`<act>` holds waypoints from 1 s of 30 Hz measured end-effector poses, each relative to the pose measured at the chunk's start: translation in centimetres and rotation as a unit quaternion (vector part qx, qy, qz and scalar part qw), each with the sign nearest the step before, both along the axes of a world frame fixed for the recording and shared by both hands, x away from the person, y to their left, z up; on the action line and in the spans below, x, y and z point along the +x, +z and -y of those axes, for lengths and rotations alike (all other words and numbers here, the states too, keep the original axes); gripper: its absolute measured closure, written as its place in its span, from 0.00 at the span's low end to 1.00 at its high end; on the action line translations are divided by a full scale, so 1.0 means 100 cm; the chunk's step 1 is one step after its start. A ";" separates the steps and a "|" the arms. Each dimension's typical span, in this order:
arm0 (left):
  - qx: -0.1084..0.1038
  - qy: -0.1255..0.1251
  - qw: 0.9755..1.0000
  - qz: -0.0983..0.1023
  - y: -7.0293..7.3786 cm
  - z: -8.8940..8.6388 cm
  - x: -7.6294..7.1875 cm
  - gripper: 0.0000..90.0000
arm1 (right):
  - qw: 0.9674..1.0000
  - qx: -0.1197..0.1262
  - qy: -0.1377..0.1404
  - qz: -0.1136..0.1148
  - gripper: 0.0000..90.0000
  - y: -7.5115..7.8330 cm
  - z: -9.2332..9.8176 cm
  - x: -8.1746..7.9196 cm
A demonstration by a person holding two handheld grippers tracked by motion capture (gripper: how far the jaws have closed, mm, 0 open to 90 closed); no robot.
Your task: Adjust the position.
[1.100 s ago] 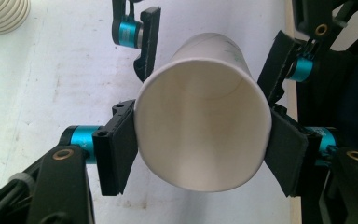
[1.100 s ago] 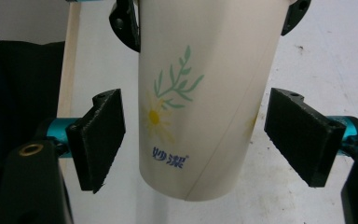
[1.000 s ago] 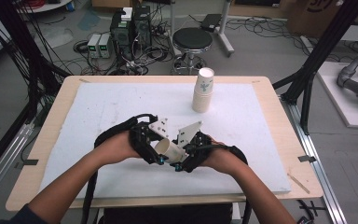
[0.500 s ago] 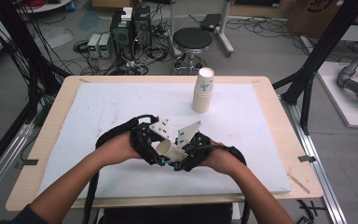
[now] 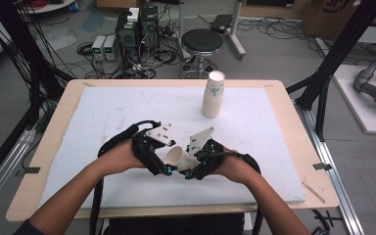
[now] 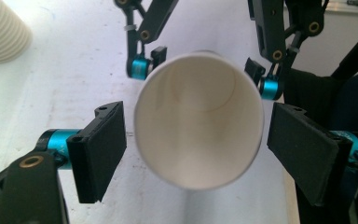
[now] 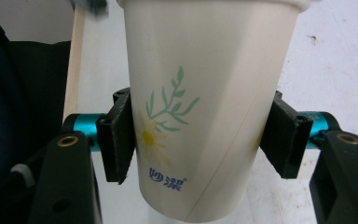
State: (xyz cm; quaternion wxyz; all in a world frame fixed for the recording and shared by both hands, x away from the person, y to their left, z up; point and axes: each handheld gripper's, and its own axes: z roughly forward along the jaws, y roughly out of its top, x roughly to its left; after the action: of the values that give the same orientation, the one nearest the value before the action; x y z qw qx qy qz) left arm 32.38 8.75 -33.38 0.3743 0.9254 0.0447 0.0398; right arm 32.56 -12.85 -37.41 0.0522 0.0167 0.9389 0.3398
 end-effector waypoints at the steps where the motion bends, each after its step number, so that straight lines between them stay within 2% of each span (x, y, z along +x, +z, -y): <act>1: -0.009 0.003 1.000 -0.001 0.000 -0.004 0.000 0.21 | 1.000 0.002 -0.001 0.000 0.40 0.000 0.002 0.000; 3: -0.029 0.015 0.999 -0.001 0.001 -0.013 0.000 0.21 | 1.000 0.004 -0.006 -0.001 0.40 0.000 0.006 0.000; 6: -0.074 0.037 0.997 -0.004 0.001 -0.028 -0.001 0.21 | 1.000 0.007 -0.014 -0.001 0.40 -0.002 0.014 0.001; 9: -0.112 0.069 0.991 -0.002 -0.002 -0.044 -0.001 0.21 | 1.000 0.013 -0.026 -0.001 0.39 -0.004 0.023 0.001; 11: -0.140 0.095 0.986 -0.006 -0.008 -0.054 -0.002 0.21 | 0.999 0.029 -0.038 0.006 0.39 -0.006 0.031 0.000; 13: -0.154 0.118 0.981 -0.005 -0.015 -0.064 -0.003 0.21 | 0.999 0.035 -0.039 0.009 0.39 -0.006 0.034 0.000; 16: -0.180 0.149 0.972 -0.003 -0.027 -0.076 -0.005 0.21 | 0.997 0.055 -0.053 0.013 0.38 -0.009 0.043 -0.003; 17: -0.190 0.159 0.969 -0.002 -0.031 -0.080 -0.006 0.21 | 0.996 0.062 -0.060 0.014 0.38 -0.011 0.047 -0.003; 18: -0.202 0.171 0.964 0.000 -0.036 -0.085 -0.007 0.21 | 0.995 0.072 -0.065 0.016 0.38 -0.013 0.050 -0.004; 19: -0.209 0.180 0.961 0.001 -0.039 -0.088 -0.007 0.21 | 0.994 0.084 -0.074 0.017 0.38 -0.014 0.055 -0.005; 21: -0.226 0.198 0.954 0.003 -0.047 -0.096 -0.009 0.21 | 0.990 0.106 -0.088 0.019 0.38 -0.017 0.062 -0.006; 23: -0.243 0.215 0.946 0.003 -0.055 -0.103 -0.011 0.21 | 0.985 0.132 -0.106 0.020 0.38 -0.021 0.069 -0.008; 26: -0.260 0.237 0.936 0.010 -0.065 -0.112 -0.014 0.22 | 0.977 0.165 -0.132 0.021 0.38 -0.026 0.080 -0.010; 27: -0.269 0.244 0.932 0.008 -0.069 -0.115 -0.014 0.22 | 0.974 0.175 -0.141 0.019 0.38 -0.027 0.083 -0.010; 28: -0.276 0.252 0.928 0.008 -0.071 -0.117 -0.014 0.22 | 0.968 0.195 -0.156 0.018 0.38 -0.029 0.088 -0.010; 29: -0.281 0.257 0.925 0.009 -0.074 -0.119 -0.014 0.22 | 0.968 0.195 -0.156 0.018 0.38 -0.029 0.088 -0.010; 30: -0.284 0.261 0.922 0.009 -0.076 -0.120 -0.014 0.22 | 0.965 0.205 -0.161 0.018 0.38 -0.030 0.090 -0.010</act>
State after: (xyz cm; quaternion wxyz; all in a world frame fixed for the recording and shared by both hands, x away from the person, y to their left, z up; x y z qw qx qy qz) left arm 30.93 20.75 -41.01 0.5983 0.7351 0.2912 0.1302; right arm 31.51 -21.86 -40.45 0.1184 0.1723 0.8331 0.5122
